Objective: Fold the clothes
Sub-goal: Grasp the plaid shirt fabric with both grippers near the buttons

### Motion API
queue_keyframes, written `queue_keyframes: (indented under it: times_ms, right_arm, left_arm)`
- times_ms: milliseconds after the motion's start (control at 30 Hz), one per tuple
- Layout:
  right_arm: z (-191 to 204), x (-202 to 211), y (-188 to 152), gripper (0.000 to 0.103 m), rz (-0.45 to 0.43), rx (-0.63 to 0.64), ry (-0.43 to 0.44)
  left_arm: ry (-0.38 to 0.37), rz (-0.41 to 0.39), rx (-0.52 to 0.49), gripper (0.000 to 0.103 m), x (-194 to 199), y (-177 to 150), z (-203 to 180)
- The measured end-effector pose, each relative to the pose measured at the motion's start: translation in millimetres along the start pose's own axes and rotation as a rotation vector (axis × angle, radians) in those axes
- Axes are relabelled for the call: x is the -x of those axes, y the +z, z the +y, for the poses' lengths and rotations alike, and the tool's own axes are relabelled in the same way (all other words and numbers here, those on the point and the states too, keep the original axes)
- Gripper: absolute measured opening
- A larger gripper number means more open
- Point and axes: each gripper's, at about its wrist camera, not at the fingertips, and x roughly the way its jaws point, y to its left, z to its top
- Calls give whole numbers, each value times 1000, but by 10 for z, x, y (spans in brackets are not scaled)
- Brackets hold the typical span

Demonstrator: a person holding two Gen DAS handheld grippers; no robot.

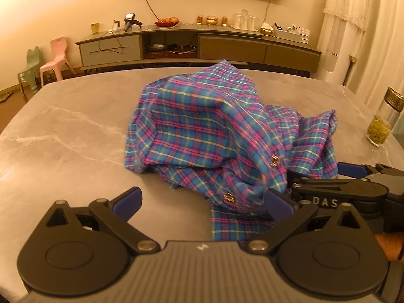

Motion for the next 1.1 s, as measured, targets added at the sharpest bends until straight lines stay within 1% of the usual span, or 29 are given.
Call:
queue_keyframes:
  times_ms: [167,267,400,500,533,567,600,633,667,700,733,767,800,833,867,900,933,967,1000,1100]
  right_arm:
    - [9,9,-13,102,3,-9,6]
    - [14,19,12,102,2,-7,5]
    - [46,89,27,102,-12,-4,14]
    - [68,161,13,102,-29,0,28]
    - [73,180,25,102,-34,1,42]
    - [82,192,44,99,-34,3,52]
    - [86,207,50,93,-33,4,58]
    - [90,222,56,89,-32,5,64]
    - [98,229,58,79,-26,6,68]
    - [106,236,60,69,-20,7,73]
    - [106,239,58,63,-17,8,74]
    - [106,242,56,53,-14,9,75]
    - [106,245,53,47,-10,10,76]
    - [106,248,50,43,-7,11,77]
    - [103,246,28,34,-6,11,81]
    - [91,241,21,24,-8,9,86]
    - [91,251,24,20,-10,8,88]
    - [74,238,10,12,-14,10,92]
    - [72,250,12,7,-18,11,95]
    - [54,274,10,0,-28,8,104]
  left_arm:
    - [-34,-11,-3,103,44,-45,-31]
    - [-56,10,-22,103,33,-14,-29]
    - [-36,20,-74,103,63,-15,-63]
    - [-62,23,-62,103,89,-7,-27]
    - [-70,17,-62,101,116,-12,-29]
    - [-79,16,-66,92,137,-14,-36]
    - [-83,19,-69,86,143,-15,-42]
    - [-87,20,-70,73,146,-20,-49]
    - [-92,20,-73,60,150,-24,-57]
    - [-96,19,-78,54,155,-29,-66]
    - [-101,19,-82,45,158,-34,-74]
    - [-107,16,-85,34,164,-40,-82]
    - [-113,12,-88,27,173,-44,-92]
    - [-115,9,-94,16,182,-43,-105]
    - [-115,5,-98,6,191,-41,-117]
    - [-115,-2,-101,3,203,-42,-123]
    - [-115,-9,-104,1,216,-43,-128]
    - [-115,-17,-108,0,228,-44,-132]
    - [-115,-23,-110,0,238,-45,-134]
    - [-116,-34,-108,0,248,-49,-129]
